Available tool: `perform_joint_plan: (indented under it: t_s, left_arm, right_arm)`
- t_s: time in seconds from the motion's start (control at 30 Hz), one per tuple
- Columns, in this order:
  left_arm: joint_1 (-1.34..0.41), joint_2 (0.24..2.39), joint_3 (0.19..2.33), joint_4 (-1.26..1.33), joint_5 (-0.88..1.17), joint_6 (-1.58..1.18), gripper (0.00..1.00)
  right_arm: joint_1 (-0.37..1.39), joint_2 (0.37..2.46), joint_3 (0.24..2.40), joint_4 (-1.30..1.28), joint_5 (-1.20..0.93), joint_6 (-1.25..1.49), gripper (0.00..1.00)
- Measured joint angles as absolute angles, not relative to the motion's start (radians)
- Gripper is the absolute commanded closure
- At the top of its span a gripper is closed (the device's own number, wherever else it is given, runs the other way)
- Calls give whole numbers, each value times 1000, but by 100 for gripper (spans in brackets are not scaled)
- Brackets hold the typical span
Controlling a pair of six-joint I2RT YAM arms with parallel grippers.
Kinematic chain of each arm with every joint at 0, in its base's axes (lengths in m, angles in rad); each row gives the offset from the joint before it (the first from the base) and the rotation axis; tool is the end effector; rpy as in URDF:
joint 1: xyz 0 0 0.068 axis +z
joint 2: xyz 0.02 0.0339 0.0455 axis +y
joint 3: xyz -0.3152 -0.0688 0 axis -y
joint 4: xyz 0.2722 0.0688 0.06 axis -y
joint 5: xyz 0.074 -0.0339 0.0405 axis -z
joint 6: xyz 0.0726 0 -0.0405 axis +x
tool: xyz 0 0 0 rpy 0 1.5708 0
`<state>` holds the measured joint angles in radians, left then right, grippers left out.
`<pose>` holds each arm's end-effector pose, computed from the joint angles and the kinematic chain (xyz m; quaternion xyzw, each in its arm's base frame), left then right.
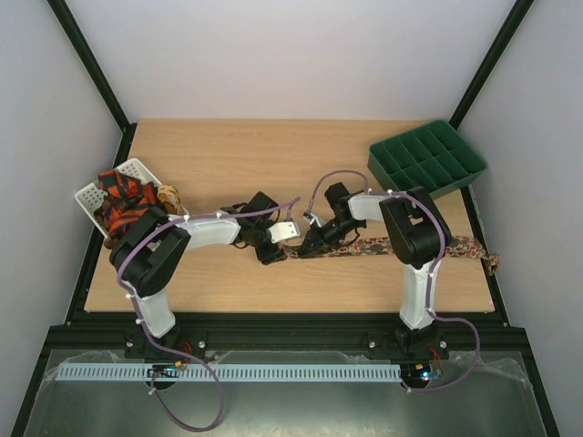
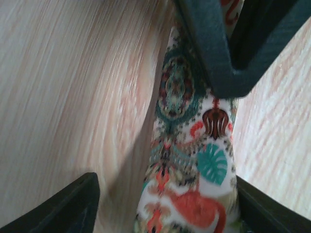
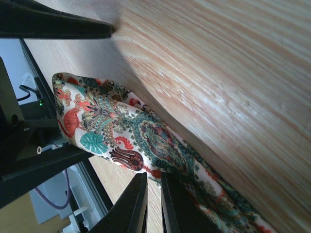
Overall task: Roll the ties
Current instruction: Adjust the tie at the center of the board.
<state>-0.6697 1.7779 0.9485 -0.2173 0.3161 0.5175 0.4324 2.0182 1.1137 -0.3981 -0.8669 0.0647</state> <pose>0.2874 -0.2563 0.1379 0.5673 0.7678 -0.1710 0.2435 0.3435 0.2195 0.1041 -0.2196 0.8740 0.4333 0.0152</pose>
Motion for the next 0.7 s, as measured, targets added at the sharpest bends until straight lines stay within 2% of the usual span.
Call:
perform_joint_plan:
  t_s: [0.1, 0.17, 0.3, 0.5, 0.53, 0.6, 0.7]
  left_arm:
    - [-678, 1811, 987, -212, 301, 535, 57]
    - [-680, 1816, 989, -204, 289, 557, 66]
    - [-682, 1815, 986, -188, 279, 611, 71]
    - [-685, 1801, 974, -175, 291, 655, 68]
    - [-687, 1797, 973, -173, 295, 654, 65]
    - [-704, 1796, 973, -164, 300, 643, 50]
    - [-744, 1799, 973, -151, 301, 608, 35]
  right_arm:
    - [432, 2022, 1120, -398, -863, 59, 89]
    - [432, 2028, 1132, -398, -859, 56, 89]
    - [432, 2037, 1157, -390, -841, 53, 89]
    - [433, 2020, 1156, -387, -808, 49, 89]
    - [432, 2015, 1151, -386, -800, 44, 89]
    - [422, 1998, 1125, -382, -789, 25, 89]
    - [383, 1980, 1084, -386, -801, -19, 89]
